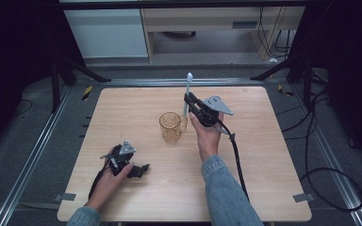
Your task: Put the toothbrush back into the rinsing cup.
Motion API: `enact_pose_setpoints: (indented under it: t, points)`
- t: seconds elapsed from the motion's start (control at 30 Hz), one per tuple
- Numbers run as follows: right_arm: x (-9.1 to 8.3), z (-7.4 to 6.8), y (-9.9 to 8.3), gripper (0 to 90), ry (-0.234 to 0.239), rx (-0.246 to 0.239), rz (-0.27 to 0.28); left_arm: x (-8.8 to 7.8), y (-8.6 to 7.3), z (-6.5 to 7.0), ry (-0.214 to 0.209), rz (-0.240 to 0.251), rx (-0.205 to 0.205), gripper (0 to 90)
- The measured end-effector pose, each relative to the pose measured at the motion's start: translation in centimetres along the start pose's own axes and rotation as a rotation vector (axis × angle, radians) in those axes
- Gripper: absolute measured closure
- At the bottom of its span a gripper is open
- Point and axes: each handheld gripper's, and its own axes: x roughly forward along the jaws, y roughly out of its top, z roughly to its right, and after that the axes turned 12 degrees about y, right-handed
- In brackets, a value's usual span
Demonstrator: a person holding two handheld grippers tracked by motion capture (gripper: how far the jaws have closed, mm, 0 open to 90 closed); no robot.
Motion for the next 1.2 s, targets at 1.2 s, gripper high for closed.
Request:
enact_pose_setpoints:
  t: [1.2]
  points:
    - [1.0,0.2,-2.2,78.8,0.003,0.002,-0.019,0.0,0.0,0.0,0.000,-0.002,0.002,0.0]
